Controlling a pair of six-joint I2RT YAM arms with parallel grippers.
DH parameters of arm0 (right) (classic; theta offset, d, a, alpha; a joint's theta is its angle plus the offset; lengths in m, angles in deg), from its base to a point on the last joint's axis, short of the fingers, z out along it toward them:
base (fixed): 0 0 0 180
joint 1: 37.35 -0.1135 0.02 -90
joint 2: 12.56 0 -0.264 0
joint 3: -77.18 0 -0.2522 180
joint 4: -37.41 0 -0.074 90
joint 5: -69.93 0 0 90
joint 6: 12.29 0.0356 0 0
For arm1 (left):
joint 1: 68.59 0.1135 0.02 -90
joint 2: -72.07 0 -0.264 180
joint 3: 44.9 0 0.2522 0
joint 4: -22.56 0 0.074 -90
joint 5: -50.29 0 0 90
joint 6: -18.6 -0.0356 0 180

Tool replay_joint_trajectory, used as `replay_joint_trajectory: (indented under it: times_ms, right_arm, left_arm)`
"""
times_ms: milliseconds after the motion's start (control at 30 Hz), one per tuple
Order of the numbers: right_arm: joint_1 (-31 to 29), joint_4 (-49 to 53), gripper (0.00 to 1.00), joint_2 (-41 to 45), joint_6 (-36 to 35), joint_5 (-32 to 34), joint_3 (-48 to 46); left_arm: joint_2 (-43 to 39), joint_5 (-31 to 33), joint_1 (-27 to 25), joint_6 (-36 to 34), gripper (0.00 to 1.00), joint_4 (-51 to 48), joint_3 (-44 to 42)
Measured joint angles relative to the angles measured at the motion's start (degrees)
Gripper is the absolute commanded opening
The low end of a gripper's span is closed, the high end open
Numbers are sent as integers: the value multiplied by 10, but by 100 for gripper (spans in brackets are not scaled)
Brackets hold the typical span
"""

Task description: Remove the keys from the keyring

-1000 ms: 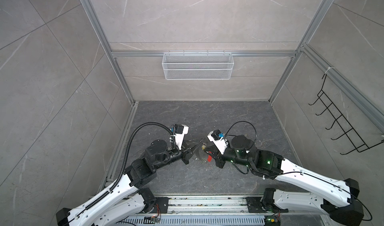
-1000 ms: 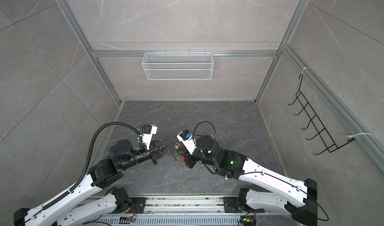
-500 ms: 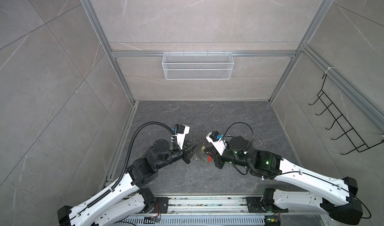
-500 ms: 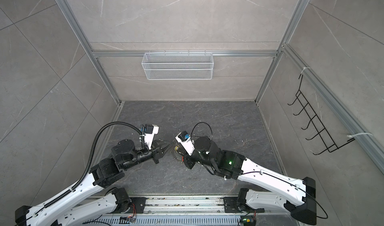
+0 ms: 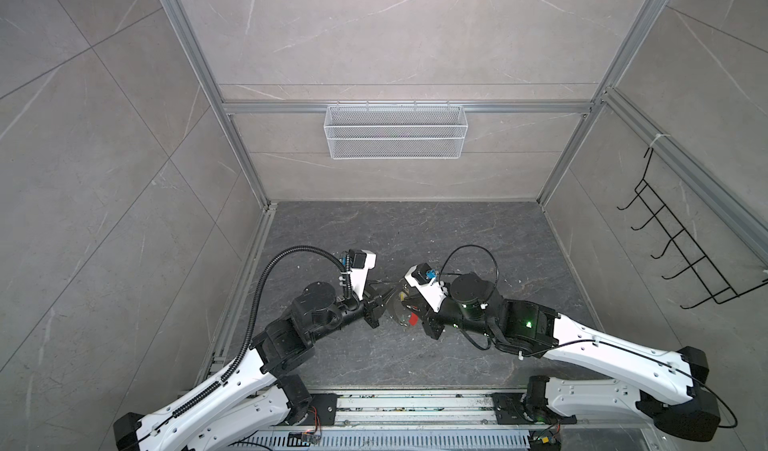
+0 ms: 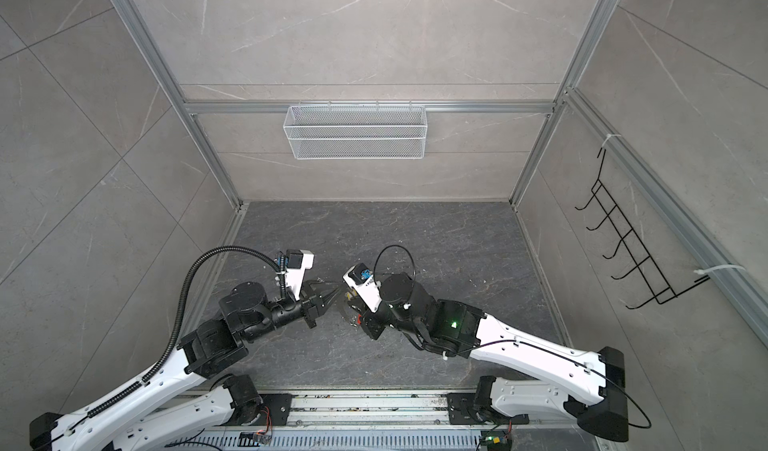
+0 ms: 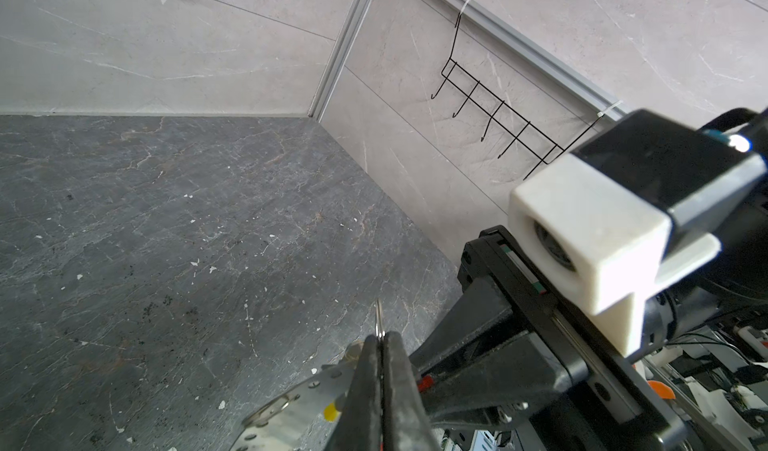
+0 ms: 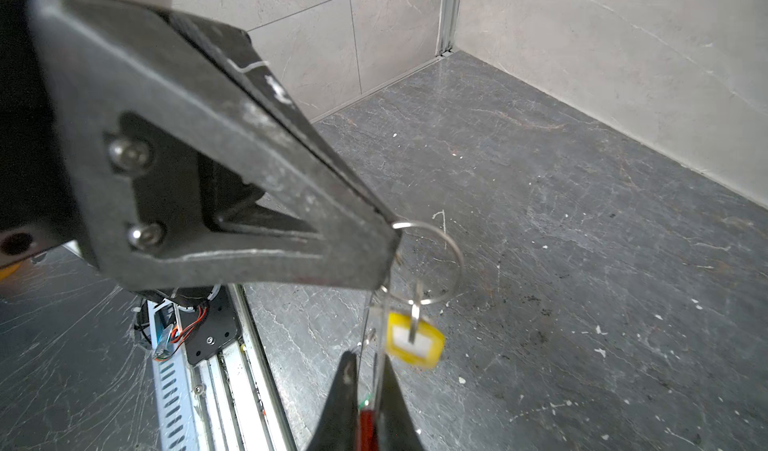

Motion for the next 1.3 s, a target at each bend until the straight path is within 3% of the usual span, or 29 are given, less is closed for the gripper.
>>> replay_joint_trajectory:
  times_ms: [233,400,733,1300]
  right_arm:
    - [-12,1,43,22,-10,-27,0]
    - [-12,3,46,83,-11,-34,-7]
    - [-12,-5,44,160,-4,-33,-36]
    - [-12,-40,30,126,4,-64,-33]
  left_arm:
    - [-21,-40,0,-17,0,74,-61]
    - [-55,-56,0,-26,0,129,-101]
    - [-65,-117,0,-36,0,180,-105]
    - [-59,-189,-1,-36,0,214,-105]
